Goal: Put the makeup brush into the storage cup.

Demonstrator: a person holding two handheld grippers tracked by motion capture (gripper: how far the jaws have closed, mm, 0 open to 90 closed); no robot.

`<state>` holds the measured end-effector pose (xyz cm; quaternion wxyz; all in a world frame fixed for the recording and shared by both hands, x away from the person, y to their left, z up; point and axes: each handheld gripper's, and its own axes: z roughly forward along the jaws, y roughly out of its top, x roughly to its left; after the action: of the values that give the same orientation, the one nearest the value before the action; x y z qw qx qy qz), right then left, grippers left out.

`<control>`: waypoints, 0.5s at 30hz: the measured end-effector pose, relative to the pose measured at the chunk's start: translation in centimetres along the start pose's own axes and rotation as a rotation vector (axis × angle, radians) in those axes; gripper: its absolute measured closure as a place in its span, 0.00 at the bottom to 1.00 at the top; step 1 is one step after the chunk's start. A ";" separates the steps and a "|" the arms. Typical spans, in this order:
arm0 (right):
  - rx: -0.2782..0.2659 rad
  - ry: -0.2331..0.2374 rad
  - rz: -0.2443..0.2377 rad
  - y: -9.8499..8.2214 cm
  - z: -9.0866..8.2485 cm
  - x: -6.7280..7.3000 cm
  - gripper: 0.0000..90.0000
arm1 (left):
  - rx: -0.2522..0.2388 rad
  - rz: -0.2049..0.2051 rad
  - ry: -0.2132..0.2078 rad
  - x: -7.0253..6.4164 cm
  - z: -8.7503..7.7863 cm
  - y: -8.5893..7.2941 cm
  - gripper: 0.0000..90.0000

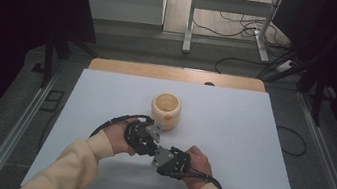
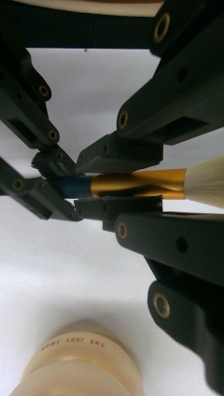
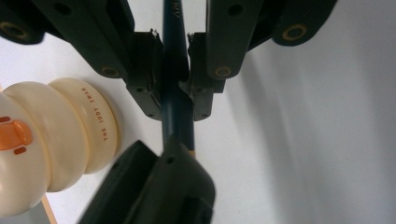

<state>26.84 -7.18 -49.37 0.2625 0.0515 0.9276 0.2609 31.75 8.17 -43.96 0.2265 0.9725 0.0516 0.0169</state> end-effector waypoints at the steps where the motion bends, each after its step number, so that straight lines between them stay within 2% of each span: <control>1: 0.000 -0.003 -0.003 0.0 0.0 0.0 0.86 | -0.007 -0.001 0.008 0.0 -0.1 0.0 0.85; 3: -0.010 -0.007 -0.005 0.0 -0.1 0.0 0.86 | -0.029 -0.008 0.038 0.0 -0.2 -0.1 0.79; 5: -0.009 -0.012 -0.010 0.0 -0.2 -0.1 0.87 | -0.056 -0.027 0.077 -0.1 -0.4 -0.1 0.67; 7: -0.011 -0.009 -0.016 0.0 -0.2 -0.1 0.87 | -0.089 -0.043 0.140 -0.1 -0.8 -0.2 0.56; 10: -0.009 -0.007 -0.010 -0.1 -0.2 -0.1 0.87 | -0.131 -0.083 0.216 0.0 -1.6 -0.5 0.44; 15: -0.008 -0.013 -0.005 -0.2 -0.4 -0.2 0.87 | -0.181 -0.143 0.269 -0.1 -2.7 -1.3 0.34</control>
<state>26.84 -7.61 -49.06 0.2693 0.0497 0.9250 0.2634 31.38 10.51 -42.09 0.3048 0.9309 0.1489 0.1354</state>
